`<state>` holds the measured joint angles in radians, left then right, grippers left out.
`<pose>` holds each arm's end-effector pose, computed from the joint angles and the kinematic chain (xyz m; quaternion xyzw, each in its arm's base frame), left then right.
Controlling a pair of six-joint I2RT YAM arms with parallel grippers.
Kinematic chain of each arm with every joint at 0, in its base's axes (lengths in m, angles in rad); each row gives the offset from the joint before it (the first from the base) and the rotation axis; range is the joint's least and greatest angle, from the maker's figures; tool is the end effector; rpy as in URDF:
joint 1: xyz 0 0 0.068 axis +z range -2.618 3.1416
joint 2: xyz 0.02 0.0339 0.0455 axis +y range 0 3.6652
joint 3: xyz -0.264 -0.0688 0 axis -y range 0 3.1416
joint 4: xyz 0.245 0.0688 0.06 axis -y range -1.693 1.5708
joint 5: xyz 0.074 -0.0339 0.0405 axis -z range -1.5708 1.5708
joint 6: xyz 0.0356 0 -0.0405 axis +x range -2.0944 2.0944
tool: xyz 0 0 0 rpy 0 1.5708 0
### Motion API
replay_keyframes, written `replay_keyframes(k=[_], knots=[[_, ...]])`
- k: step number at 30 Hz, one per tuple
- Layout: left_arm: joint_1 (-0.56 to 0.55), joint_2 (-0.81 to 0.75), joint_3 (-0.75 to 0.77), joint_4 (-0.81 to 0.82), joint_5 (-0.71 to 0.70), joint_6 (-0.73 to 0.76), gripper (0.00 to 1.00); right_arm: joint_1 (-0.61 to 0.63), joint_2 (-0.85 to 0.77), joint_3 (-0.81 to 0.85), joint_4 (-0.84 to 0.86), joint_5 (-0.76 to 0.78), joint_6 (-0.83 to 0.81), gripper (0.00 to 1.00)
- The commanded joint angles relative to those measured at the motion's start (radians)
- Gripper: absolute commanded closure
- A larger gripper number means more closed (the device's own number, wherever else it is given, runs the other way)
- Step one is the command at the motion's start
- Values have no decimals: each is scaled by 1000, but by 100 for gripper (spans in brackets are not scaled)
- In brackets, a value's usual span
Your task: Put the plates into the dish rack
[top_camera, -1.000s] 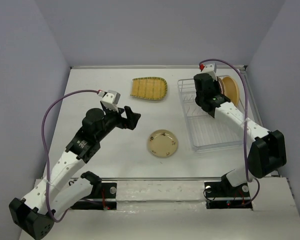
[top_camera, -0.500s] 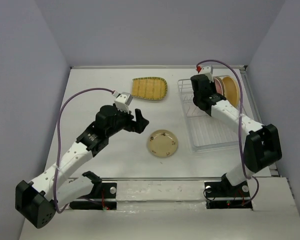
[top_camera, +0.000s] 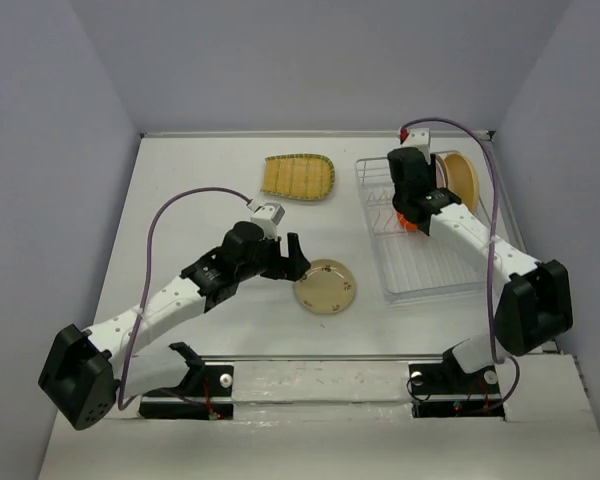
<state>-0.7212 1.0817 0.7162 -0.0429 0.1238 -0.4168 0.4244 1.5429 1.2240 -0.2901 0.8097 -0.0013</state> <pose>0.1823 -0.1661 0.2716 0.1600 0.8194 -0.3388 0.4338 0.3249 0.1185 0.3012 0.0059 0.8350 -0.2521 0.4890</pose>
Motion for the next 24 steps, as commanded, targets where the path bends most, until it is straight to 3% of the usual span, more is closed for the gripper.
replay_keyframes(k=[1, 4, 9, 16, 19, 21, 22, 24], knots=[[-3, -8, -110, 130, -35, -155, 10, -4, -168, -30, 8, -124, 99, 52], [-4, 38, -158, 202, -96, -194, 18, 5, -291, -90, 32, -342, 148, 52], [-6, 191, -158, 282, -101, -191, 30, 14, -470, -161, 72, -558, 225, 52], [-7, 351, -153, 373, -46, -166, 47, 24, -547, -294, 173, -855, 329, 52], [-7, 408, -146, 403, -10, -157, 63, 24, -524, -336, 230, -958, 377, 52], [-7, 428, -146, 414, -6, -154, 78, 33, -507, -357, 273, -998, 397, 52], [-7, 437, -147, 422, -6, -151, 91, 33, -503, -375, 279, -1032, 409, 52], [-7, 434, -146, 416, -3, -130, 94, 42, -485, -385, 321, -1061, 411, 50]])
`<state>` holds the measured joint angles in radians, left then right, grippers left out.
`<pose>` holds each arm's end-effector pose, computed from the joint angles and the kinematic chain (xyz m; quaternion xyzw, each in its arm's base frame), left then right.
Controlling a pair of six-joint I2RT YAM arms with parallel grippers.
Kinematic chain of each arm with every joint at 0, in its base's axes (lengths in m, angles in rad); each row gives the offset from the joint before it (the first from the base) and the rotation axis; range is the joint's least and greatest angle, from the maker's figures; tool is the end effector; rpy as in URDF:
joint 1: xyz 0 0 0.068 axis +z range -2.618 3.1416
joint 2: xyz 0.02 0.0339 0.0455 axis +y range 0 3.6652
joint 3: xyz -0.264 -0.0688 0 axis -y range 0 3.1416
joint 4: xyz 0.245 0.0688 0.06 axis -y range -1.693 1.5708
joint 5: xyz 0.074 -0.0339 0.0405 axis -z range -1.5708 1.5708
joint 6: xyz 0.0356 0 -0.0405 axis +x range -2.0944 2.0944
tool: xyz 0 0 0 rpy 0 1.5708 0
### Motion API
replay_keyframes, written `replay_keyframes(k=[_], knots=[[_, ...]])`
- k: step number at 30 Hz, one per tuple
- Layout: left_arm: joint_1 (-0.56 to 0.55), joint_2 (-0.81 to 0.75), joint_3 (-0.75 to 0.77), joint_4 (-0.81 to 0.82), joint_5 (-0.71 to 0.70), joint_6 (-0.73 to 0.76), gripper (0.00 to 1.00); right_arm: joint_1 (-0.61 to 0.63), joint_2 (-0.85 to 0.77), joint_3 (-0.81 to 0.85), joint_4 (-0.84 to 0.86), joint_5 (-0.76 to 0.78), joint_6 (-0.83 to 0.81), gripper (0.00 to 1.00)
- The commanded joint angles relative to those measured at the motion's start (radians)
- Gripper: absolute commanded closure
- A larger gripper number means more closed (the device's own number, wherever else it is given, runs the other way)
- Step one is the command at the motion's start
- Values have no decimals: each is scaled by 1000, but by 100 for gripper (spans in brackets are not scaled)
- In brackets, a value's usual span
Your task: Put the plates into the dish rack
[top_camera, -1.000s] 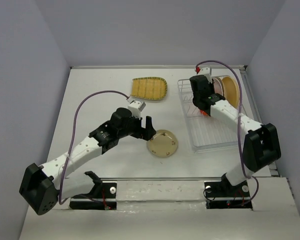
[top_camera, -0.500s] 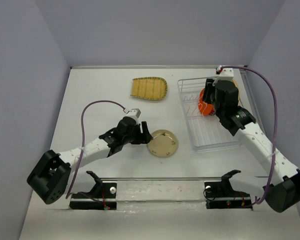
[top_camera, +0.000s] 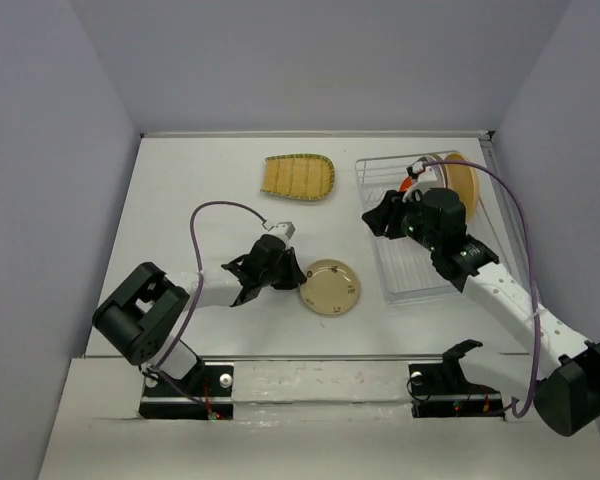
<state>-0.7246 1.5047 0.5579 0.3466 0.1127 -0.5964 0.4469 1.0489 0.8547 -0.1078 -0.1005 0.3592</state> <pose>0.2105 -0.1917 0.1514 0.0828 0.8796 -0.3251 0.3372 0.2192 0.1090 0.3214 -0.0650 0.8023 0.2694 0.5286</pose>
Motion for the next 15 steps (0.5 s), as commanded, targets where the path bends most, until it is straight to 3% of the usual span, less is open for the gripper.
replay_keyframes(k=[1, 3, 5, 9, 15], knots=[[-3, -15, 11, 19, 4, 56, 94, 19, 17, -19, 141, -197, 40, 45], [-2, -67, -2, 2, 2, 66, 94, 19, 40, -19, 146, -252, 27, 30], [1, -162, -10, -33, -14, 67, 94, 19, 59, -19, 146, -324, 14, 22], [5, -342, -15, -78, -8, 70, 95, 38, 106, -16, 142, -410, -15, 15], [7, -530, -4, -139, 28, 79, 95, 79, 175, -25, 123, -470, -48, 14]])
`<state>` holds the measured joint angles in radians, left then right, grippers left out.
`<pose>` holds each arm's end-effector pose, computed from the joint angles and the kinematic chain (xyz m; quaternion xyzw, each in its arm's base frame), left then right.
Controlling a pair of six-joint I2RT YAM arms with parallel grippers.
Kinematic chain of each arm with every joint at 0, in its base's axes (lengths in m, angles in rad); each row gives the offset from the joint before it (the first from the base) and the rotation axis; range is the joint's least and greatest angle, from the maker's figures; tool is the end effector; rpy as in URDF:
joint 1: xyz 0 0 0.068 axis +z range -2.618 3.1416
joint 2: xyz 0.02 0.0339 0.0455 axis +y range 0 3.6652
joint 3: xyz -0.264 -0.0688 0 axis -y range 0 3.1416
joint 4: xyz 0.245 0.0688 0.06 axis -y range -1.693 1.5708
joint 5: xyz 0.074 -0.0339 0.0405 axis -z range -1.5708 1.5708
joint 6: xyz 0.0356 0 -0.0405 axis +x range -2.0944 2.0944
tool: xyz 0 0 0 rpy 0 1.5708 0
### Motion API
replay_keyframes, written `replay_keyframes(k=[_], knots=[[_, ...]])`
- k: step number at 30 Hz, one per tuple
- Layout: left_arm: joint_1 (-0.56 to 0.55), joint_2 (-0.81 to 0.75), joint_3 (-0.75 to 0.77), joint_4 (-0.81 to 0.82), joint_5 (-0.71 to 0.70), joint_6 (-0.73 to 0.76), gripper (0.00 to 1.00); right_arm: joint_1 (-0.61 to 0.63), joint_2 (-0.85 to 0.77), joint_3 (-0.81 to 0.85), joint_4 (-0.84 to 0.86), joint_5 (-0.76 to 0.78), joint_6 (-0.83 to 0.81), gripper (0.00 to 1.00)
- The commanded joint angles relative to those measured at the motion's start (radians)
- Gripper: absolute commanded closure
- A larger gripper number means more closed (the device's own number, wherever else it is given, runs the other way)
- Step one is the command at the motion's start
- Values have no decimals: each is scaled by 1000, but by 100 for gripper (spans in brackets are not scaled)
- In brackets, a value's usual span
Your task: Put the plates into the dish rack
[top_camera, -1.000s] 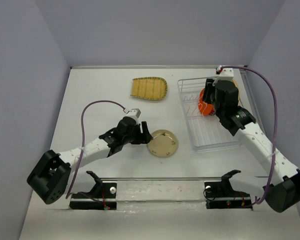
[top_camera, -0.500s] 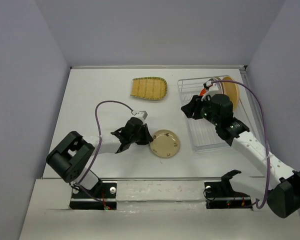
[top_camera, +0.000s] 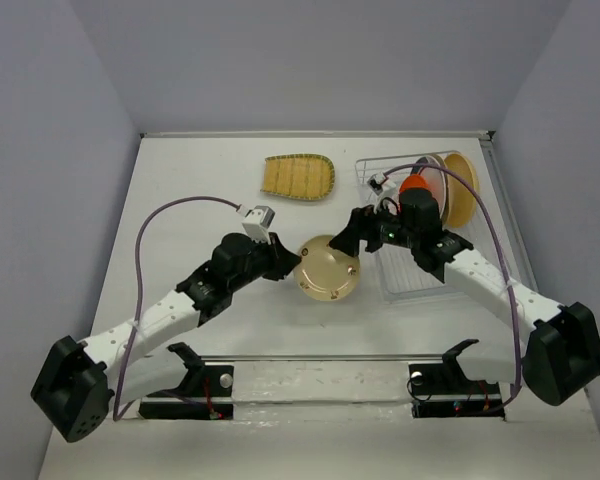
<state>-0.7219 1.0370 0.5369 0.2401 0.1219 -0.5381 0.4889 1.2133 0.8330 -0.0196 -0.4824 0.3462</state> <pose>0.1736 -0.1586 0.2478 0.1096 0.7846 -0.3974 0.4631 0.2347 0.1435 0.2845 -0.1894 0.7979 0.3996 0.4097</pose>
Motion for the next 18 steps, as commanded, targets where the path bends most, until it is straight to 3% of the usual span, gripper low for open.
replay_keyframes(k=[1, 5, 8, 9, 10, 11, 12, 13, 15, 18], knots=[[4, -89, 18, -41, 24, 24, 94, 37, 11, -9, 35, -119, -41, 14], [6, -141, 34, -74, 18, 36, 95, 46, 8, -23, 26, -153, -52, 18], [7, -167, 55, -97, 18, 52, 95, 46, 12, -21, 27, -203, -50, 48], [7, -175, 67, -110, 16, 58, 94, 46, 12, -21, 41, -212, -32, 83], [6, -184, 75, -119, 15, 59, 93, 46, 9, -21, 53, -216, -20, 93], [7, -201, 83, -128, -1, 67, 87, 46, 5, -23, 64, -214, -9, 93], [7, -210, 107, -160, -11, 78, 68, 46, 2, -14, 72, -203, 6, 93], [7, -219, 124, -180, -30, 90, 60, 46, -3, -5, 70, -185, 11, 93], [9, -248, 178, -235, -91, 138, 53, 46, -12, 44, 57, -116, 17, 93], [9, -285, 219, -277, -149, 190, 53, 46, 5, 115, 49, -71, 16, 93]])
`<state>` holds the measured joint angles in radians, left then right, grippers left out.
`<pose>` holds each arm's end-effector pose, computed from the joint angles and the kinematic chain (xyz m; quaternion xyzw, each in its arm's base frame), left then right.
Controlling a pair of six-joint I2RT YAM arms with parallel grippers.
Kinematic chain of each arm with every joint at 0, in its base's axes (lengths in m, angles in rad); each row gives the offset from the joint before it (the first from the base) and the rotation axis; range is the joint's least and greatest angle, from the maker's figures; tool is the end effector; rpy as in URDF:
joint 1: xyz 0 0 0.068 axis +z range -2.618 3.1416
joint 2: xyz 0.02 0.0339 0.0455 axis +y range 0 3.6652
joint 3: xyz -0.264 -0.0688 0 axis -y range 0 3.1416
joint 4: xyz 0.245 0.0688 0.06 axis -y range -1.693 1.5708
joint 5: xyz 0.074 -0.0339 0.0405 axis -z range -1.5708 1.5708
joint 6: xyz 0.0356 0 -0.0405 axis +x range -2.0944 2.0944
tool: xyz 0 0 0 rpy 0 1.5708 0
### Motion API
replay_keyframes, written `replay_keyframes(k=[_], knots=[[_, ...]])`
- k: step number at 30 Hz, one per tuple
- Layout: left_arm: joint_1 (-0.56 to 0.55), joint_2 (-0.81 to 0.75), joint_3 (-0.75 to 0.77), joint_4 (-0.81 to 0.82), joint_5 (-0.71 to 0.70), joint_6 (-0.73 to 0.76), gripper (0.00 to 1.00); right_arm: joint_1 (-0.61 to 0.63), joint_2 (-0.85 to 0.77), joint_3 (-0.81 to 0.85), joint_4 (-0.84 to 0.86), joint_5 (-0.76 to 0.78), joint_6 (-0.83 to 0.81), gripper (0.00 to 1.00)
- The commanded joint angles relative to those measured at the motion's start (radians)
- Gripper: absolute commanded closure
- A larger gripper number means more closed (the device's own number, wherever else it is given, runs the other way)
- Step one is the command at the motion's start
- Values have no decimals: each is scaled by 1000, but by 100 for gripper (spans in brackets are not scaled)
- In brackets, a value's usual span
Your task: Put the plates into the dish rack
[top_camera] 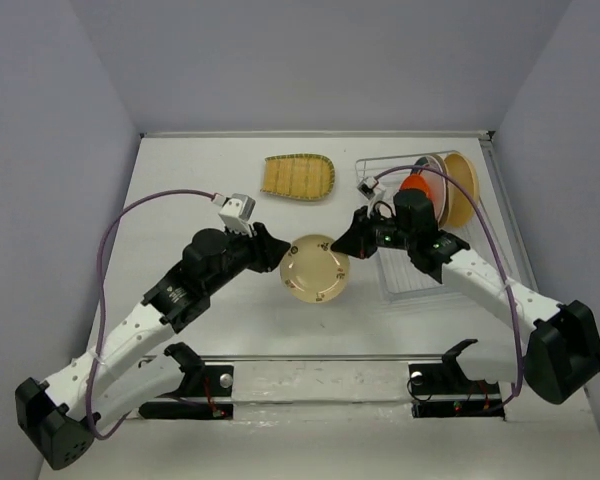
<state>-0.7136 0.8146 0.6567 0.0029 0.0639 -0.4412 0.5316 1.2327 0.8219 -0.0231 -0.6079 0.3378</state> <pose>0.1485 -0.1316 0.3094 0.1237 0.7495 -0.3751 0.5313 0.2265 0.1568 0.2763 -0.2382 0.7847 0.4451 0.3597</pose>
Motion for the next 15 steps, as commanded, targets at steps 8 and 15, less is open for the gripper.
replay_keyframes(k=[8, 15], knots=[[0, -129, 139, -132, -263, 211, 6, -24, -1, 371, -196, 669, -113, 93], [6, -134, 84, -133, -253, 233, 1, -24, 53, 585, -386, 1304, -269, 93]])
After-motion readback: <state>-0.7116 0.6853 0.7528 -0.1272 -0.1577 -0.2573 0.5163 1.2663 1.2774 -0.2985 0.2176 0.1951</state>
